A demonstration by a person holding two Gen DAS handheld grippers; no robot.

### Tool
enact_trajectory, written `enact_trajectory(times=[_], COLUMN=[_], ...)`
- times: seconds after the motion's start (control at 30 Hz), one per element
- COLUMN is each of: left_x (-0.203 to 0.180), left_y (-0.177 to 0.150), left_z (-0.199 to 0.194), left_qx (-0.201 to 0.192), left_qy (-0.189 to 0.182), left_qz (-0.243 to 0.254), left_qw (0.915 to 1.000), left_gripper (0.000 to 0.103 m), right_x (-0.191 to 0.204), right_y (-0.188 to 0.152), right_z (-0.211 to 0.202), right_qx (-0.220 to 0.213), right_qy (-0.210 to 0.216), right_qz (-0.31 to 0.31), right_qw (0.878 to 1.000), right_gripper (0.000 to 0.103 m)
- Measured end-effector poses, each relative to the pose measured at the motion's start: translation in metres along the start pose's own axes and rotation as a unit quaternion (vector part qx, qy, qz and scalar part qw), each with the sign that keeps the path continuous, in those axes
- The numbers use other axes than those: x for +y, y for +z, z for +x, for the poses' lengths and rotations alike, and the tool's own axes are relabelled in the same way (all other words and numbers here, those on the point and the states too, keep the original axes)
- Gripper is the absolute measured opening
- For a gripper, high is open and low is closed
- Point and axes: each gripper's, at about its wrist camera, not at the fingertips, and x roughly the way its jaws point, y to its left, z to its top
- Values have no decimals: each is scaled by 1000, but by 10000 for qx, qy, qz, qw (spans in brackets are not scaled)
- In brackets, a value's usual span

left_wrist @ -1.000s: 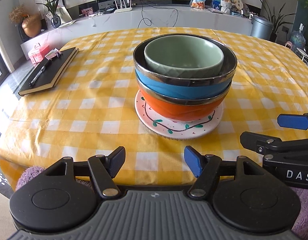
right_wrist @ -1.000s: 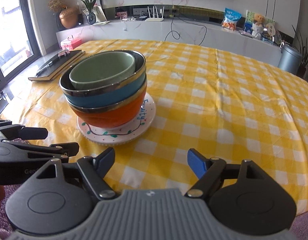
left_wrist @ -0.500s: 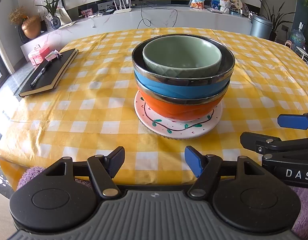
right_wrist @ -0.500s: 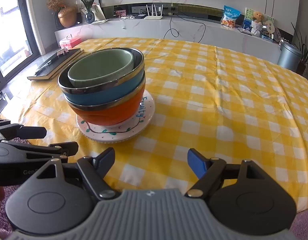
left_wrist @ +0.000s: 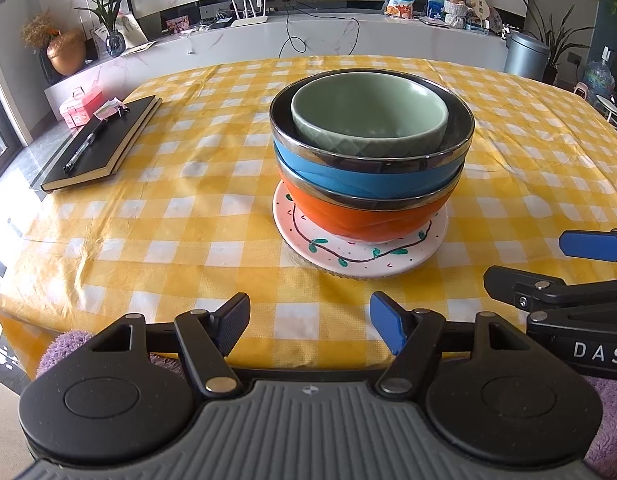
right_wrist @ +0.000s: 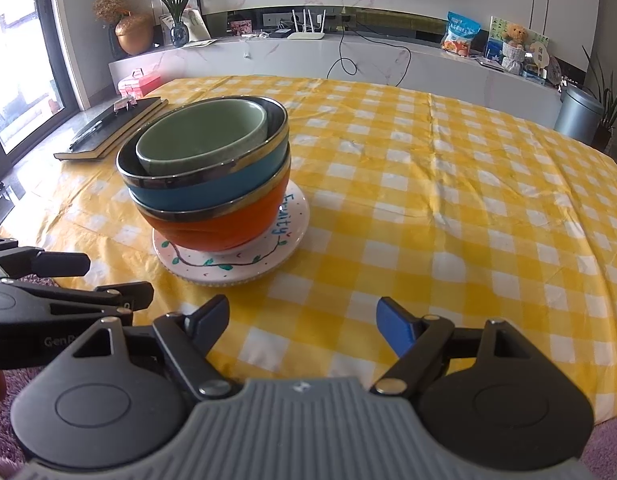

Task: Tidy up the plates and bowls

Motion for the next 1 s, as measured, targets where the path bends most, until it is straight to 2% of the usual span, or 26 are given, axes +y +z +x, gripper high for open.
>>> enact_trajectory(times=[1.0], left_x=[-3], left_y=[-2], left_z=[0], left_qx=[29], left_qy=[43], left_qz=[95], left_qw=[9999], left_gripper=[81], right_x=[2], right_y=[-3], right_z=[3], right_qx=[86], right_qy=[-7], right_qz=[-32], right_qw=[10000], right_gripper=[81])
